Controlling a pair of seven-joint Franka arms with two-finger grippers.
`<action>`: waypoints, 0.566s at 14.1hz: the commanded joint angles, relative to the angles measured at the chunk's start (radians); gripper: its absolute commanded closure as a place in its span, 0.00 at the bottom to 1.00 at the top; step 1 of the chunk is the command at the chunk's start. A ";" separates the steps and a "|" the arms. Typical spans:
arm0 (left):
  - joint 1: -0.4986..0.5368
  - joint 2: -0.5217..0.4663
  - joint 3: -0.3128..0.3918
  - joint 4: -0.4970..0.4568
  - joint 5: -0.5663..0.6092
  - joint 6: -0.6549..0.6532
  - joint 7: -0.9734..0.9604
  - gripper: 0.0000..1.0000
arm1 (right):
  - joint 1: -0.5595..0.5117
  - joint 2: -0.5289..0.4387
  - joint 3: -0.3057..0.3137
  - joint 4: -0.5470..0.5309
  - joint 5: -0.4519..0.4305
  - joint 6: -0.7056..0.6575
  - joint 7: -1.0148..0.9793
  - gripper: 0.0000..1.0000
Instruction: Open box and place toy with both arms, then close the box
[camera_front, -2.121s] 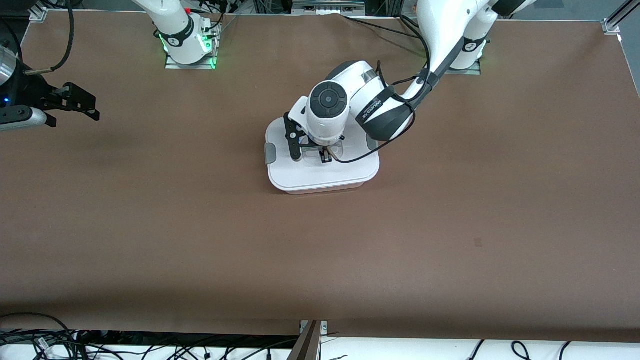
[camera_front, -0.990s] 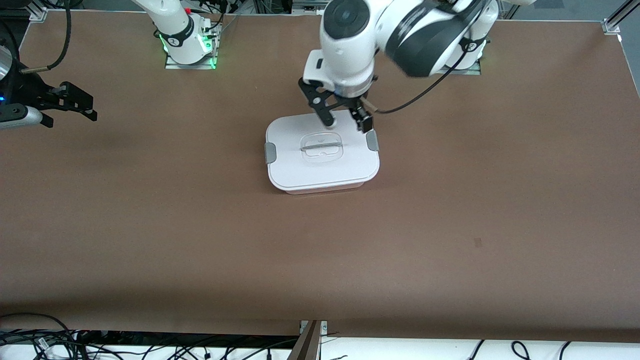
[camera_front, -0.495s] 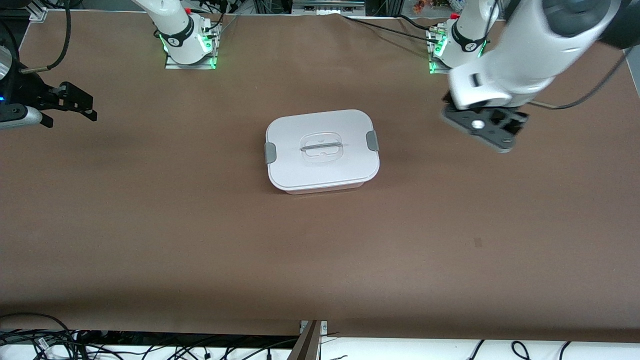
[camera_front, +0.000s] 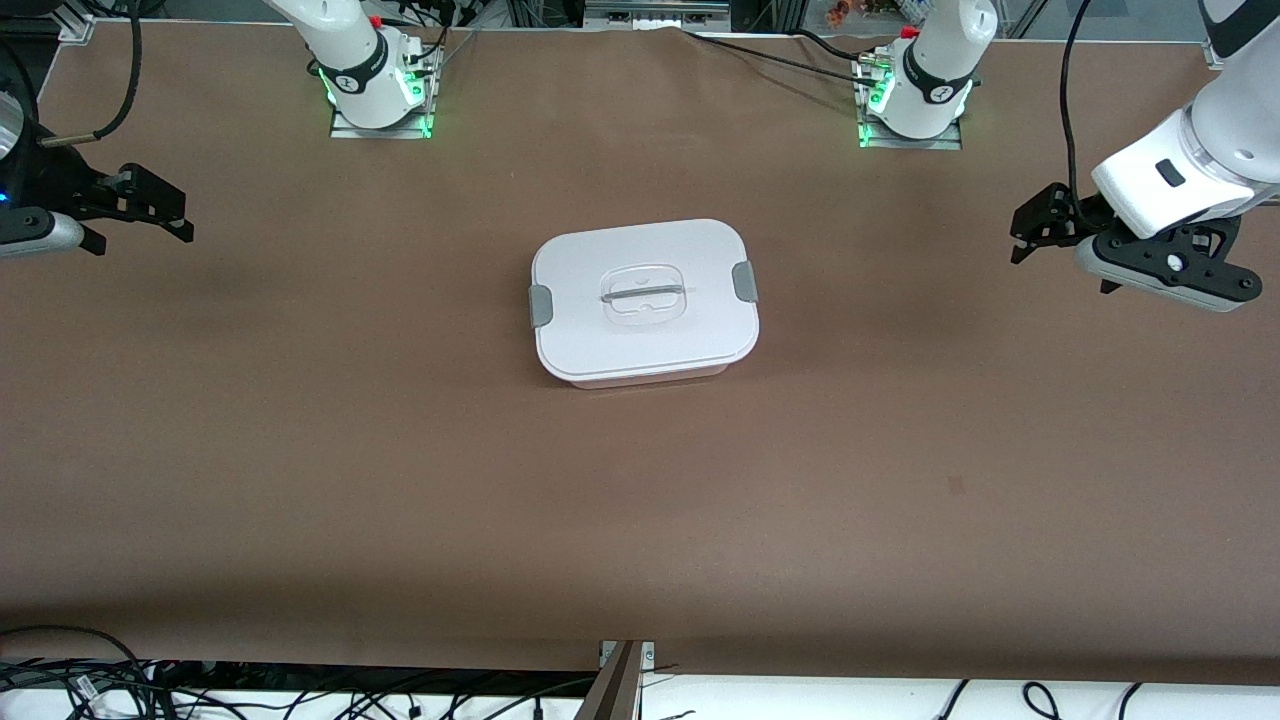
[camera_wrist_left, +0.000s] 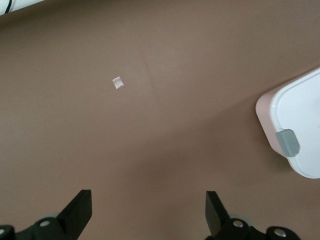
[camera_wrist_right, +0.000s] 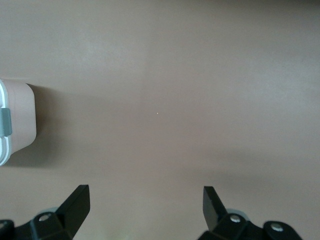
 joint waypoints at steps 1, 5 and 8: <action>0.017 -0.098 0.011 -0.173 0.029 0.098 -0.125 0.00 | -0.008 0.011 0.005 0.026 -0.012 -0.011 -0.006 0.00; 0.034 -0.093 0.012 -0.171 0.029 0.106 -0.142 0.00 | -0.008 0.011 0.005 0.026 -0.012 -0.011 -0.006 0.00; 0.034 -0.095 0.022 -0.171 0.018 0.106 -0.139 0.00 | -0.008 0.011 0.003 0.027 -0.012 -0.011 -0.004 0.00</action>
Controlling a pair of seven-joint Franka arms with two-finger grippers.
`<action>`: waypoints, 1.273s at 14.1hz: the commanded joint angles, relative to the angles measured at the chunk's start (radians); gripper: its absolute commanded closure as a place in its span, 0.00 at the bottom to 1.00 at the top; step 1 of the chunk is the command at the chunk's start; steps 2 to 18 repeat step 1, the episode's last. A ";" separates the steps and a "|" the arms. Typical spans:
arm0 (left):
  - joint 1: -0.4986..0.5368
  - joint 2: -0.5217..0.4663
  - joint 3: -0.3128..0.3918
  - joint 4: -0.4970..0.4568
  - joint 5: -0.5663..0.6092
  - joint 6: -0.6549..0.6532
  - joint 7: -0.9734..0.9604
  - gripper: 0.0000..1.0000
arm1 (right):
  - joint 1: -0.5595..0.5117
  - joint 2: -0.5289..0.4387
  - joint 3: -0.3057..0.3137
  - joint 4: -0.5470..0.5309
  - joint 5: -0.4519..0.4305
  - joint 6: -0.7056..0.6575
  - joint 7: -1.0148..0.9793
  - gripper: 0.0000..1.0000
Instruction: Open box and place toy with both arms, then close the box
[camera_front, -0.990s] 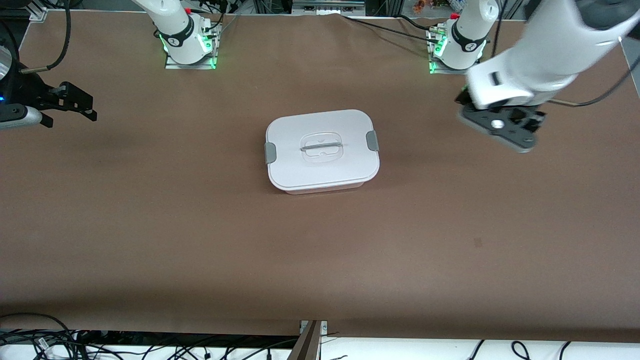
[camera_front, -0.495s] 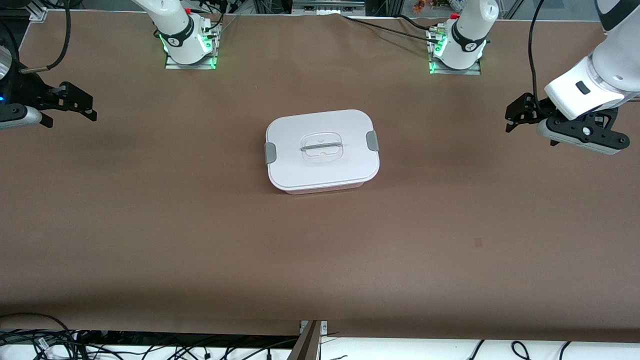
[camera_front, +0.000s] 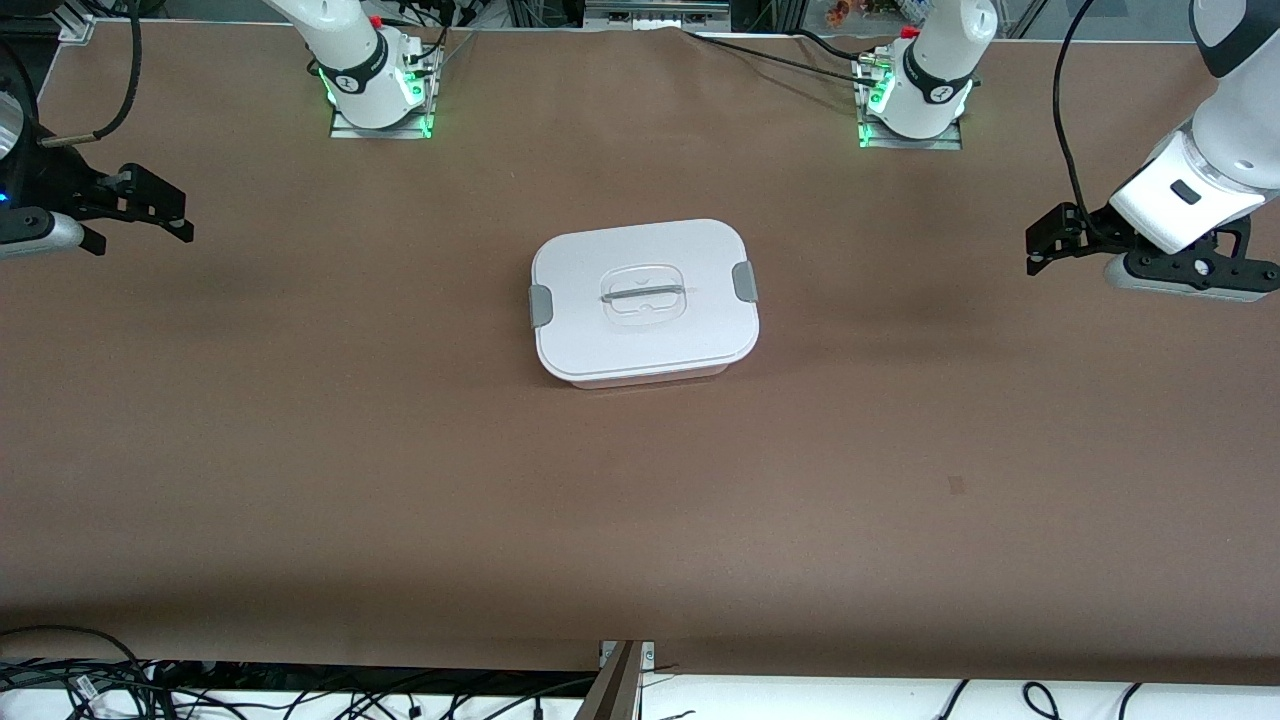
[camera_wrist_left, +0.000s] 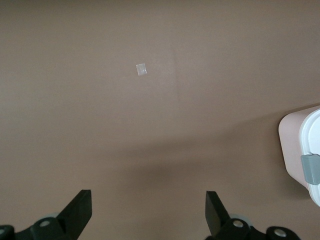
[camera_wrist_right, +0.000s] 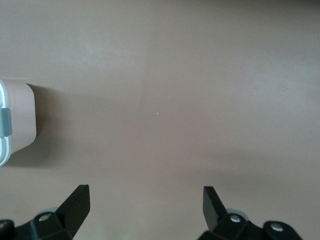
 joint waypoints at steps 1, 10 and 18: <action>-0.001 -0.036 0.007 -0.034 0.011 0.016 -0.012 0.00 | -0.007 0.011 0.003 0.027 -0.011 -0.011 -0.004 0.00; -0.001 -0.036 0.007 -0.034 0.011 0.016 -0.012 0.00 | -0.007 0.011 0.003 0.027 -0.011 -0.011 -0.004 0.00; -0.001 -0.036 0.007 -0.034 0.011 0.016 -0.012 0.00 | -0.007 0.011 0.003 0.027 -0.011 -0.011 -0.004 0.00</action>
